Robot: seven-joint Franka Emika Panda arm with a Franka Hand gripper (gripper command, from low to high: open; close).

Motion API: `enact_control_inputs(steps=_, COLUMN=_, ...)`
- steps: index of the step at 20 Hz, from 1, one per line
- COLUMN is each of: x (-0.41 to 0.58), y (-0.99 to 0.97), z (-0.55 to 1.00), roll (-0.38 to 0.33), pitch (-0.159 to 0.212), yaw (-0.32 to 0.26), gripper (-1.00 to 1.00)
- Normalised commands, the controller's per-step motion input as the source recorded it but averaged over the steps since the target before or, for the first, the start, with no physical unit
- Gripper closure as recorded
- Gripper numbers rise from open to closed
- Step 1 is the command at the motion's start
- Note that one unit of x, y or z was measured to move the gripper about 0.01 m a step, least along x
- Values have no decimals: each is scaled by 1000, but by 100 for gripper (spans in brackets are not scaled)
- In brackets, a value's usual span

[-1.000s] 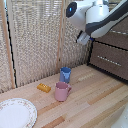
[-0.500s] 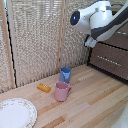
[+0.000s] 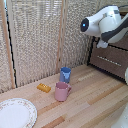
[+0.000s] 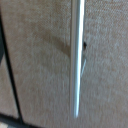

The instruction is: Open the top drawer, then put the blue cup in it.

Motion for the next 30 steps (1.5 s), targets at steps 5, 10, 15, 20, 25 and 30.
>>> enact_control_inputs(steps=5, x=-9, y=-508, z=32, roll=-35, pitch=31, yaw=175, gripper=100)
enact_control_inputs(steps=10, x=0, y=-247, z=23, roll=26, pitch=7, yaw=116, gripper=100)
enact_control_inputs(steps=15, x=6, y=-356, z=20, roll=90, pitch=24, yaw=72, gripper=100)
enact_control_inputs(steps=20, x=7, y=-118, z=60, roll=168, pitch=113, yaw=50, gripper=100)
enact_control_inputs(steps=25, x=1, y=221, z=-114, roll=36, pitch=24, yaw=108, gripper=100)
enact_control_inputs(steps=30, x=214, y=836, z=-51, roll=6, pitch=7, yaw=-23, gripper=100)
